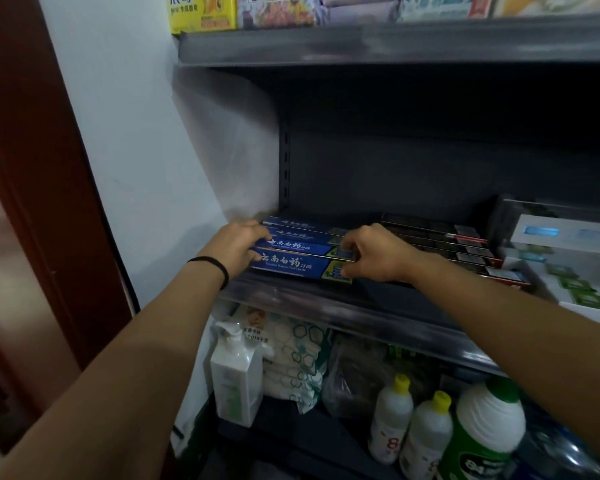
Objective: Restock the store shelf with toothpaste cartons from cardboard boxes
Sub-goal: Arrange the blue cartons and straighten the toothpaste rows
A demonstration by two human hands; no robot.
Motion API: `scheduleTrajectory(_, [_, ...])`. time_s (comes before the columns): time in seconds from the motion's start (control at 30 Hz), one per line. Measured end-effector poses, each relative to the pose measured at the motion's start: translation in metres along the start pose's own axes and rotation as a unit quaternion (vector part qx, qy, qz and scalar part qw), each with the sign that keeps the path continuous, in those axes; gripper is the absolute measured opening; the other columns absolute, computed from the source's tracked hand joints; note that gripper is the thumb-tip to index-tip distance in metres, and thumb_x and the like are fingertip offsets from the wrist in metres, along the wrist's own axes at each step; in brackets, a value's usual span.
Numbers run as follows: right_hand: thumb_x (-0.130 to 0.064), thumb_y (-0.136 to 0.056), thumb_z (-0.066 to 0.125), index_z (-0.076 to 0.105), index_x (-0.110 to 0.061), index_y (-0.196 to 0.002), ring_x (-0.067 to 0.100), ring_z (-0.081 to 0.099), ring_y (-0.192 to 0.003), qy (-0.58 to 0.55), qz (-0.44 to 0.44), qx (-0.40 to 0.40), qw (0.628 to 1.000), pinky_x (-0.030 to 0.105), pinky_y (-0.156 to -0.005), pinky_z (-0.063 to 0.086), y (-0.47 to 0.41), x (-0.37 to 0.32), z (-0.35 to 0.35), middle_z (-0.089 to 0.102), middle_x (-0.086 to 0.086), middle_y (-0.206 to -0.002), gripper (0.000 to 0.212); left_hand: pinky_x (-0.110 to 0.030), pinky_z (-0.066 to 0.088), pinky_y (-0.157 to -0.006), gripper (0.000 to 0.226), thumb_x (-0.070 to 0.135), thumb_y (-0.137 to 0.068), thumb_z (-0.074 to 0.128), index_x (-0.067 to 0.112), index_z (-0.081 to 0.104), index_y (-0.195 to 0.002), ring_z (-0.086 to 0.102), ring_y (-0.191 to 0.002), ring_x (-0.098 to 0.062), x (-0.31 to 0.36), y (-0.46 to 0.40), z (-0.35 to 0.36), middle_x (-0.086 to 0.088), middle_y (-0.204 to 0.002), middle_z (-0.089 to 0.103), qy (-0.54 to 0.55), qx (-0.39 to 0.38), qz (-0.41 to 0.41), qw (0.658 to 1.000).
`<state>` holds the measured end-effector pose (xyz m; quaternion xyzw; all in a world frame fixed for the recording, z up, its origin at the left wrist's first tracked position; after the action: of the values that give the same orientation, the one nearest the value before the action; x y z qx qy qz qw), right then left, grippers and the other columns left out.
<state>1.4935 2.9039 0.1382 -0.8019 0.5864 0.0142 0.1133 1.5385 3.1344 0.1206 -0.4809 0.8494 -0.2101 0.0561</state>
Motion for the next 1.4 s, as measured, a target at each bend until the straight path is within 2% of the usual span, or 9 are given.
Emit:
scheduleTrajectory(0.1, [-0.031, -0.076, 0.078, 0.053, -0.017, -0.106, 0.021, 0.054, -0.08, 0.012, -0.006, 0.01, 1.0, 0.029, -0.064, 0.04, 0.0, -0.001, 0.006, 0.052, -0.002, -0.085, 0.041, -0.026, 0.035, -0.098, 0.042, 0.005, -0.083, 0.068, 0.009, 0.059, -0.124, 0.051, -0.116, -0.024, -0.003, 0.0, 0.008, -0.009, -0.126, 0.056, -0.01, -0.017, -0.005, 1.0])
scheduleTrajectory(0.3, [-0.04, -0.075, 0.075, 0.056, -0.018, -0.104, 0.026, 0.057, -0.088, 0.084, -0.031, 0.027, 0.996, 0.036, -0.072, 0.051, -0.006, 0.0, 0.013, 0.059, 0.004, -0.097, 0.041, -0.031, 0.038, -0.1, 0.039, 0.007, -0.085, 0.066, 0.009, 0.06, -0.123, 0.052, -0.116, -0.026, -0.008, -0.006, 0.014, -0.01, -0.125, 0.058, -0.022, -0.024, -0.015, 0.999])
scheduleTrajectory(0.57, [-0.042, -0.08, 0.072, 0.056, -0.016, -0.109, 0.026, 0.057, -0.091, 0.12, -0.039, 0.024, 0.992, 0.032, -0.069, 0.046, -0.008, -0.005, 0.016, 0.061, 0.006, -0.102, 0.042, -0.034, 0.039, -0.101, 0.041, 0.008, -0.086, 0.065, 0.012, 0.057, -0.126, 0.051, -0.117, -0.025, -0.011, -0.007, 0.015, -0.008, -0.127, 0.055, -0.044, -0.042, -0.02, 0.998])
scheduleTrajectory(0.73, [-0.044, -0.08, 0.072, 0.053, -0.017, -0.122, 0.027, 0.058, -0.1, 0.118, -0.032, 0.029, 0.992, 0.033, -0.074, 0.047, 0.002, -0.005, 0.009, 0.062, 0.007, -0.111, 0.053, -0.038, 0.042, -0.098, 0.047, 0.015, -0.086, 0.067, 0.014, 0.053, -0.131, 0.05, -0.116, -0.025, 0.003, 0.0, 0.004, -0.007, -0.129, 0.053, -0.061, -0.044, -0.008, 0.997])
scheduleTrajectory(0.97, [-0.046, -0.08, 0.07, 0.049, -0.017, -0.122, 0.027, 0.058, -0.099, 0.143, -0.022, 0.034, 0.989, 0.036, -0.075, 0.049, 0.041, -0.016, -0.011, 0.061, 0.007, -0.112, 0.056, -0.036, 0.042, -0.097, 0.053, 0.022, -0.086, 0.067, 0.019, 0.048, -0.135, 0.045, -0.122, -0.021, 0.055, 0.019, -0.021, -0.002, -0.132, 0.05, -0.087, -0.039, 0.048, 0.994])
scheduleTrajectory(1.17, [-0.055, -0.079, 0.065, 0.041, -0.019, -0.134, 0.028, 0.051, -0.116, 0.196, -0.008, 0.054, 0.979, 0.037, -0.092, 0.04, 0.098, -0.019, -0.025, 0.054, 0.006, -0.126, 0.07, -0.038, 0.042, -0.098, 0.058, 0.029, -0.085, 0.066, 0.024, 0.042, -0.137, 0.038, -0.127, -0.019, 0.111, 0.046, -0.037, 0.002, -0.137, 0.044, -0.114, -0.053, 0.083, 0.989])
scheduleTrajectory(1.4, [-0.057, -0.078, 0.064, 0.035, -0.02, -0.138, 0.027, 0.045, -0.12, 0.189, 0.026, 0.083, 0.978, 0.039, -0.097, 0.036, 0.178, -0.004, -0.028, 0.048, 0.006, -0.129, 0.076, -0.04, 0.048, -0.088, 0.061, 0.035, -0.084, 0.067, 0.027, 0.038, -0.137, 0.036, -0.125, -0.018, 0.193, 0.082, -0.035, 0.005, -0.136, 0.04, -0.106, -0.054, 0.135, 0.984])
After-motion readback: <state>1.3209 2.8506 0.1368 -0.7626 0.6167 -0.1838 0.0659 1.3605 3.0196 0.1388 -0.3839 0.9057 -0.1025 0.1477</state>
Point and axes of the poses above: each hand's wrist, its own y-axis away from the middle knuckle, its own z-axis out of the palm, x = y × z, the point moved 4 cm from there along -y, towards the middle knuckle
